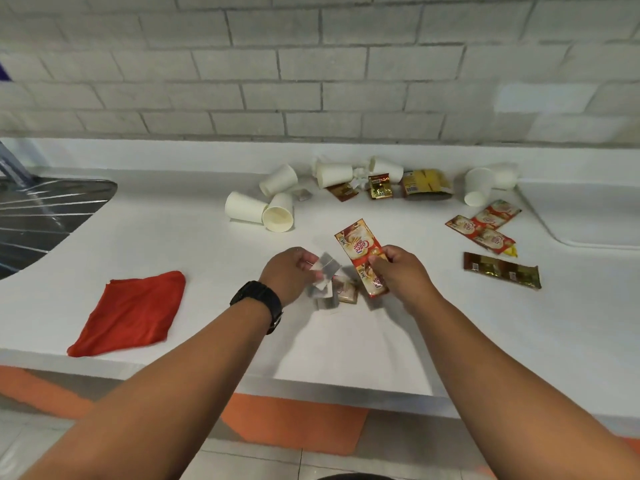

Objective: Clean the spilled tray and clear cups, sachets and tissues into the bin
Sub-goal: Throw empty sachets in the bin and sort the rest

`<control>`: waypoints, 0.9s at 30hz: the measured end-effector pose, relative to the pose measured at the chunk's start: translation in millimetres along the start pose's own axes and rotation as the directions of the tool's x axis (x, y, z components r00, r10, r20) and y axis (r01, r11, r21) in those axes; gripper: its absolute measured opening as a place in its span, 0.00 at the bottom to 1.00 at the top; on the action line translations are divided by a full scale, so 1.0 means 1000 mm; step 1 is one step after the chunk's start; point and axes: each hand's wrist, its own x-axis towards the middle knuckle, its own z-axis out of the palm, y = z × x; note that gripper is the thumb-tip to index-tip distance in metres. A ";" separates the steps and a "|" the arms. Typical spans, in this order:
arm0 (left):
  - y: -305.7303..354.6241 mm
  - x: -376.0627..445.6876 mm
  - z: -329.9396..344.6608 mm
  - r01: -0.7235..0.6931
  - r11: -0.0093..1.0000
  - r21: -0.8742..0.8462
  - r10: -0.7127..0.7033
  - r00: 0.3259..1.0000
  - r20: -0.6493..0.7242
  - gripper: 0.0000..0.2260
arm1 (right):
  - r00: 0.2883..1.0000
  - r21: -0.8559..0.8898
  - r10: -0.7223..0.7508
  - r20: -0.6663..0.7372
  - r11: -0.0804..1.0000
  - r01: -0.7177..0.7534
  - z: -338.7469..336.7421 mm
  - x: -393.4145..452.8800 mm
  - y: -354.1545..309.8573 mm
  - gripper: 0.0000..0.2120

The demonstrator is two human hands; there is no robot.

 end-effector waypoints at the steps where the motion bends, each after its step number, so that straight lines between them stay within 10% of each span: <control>1: 0.004 0.001 0.006 -0.005 1.000 -0.030 0.005 1.000 0.007 0.09 | 1.000 0.010 0.010 -0.016 1.000 -0.010 -0.007 -0.002 0.002 0.05; 27: 0.220 -0.132 0.339 -0.238 0.967 -0.095 0.255 0.866 0.431 0.07 | 0.847 0.059 0.188 -0.497 0.981 -0.184 -0.352 -0.214 0.137 0.08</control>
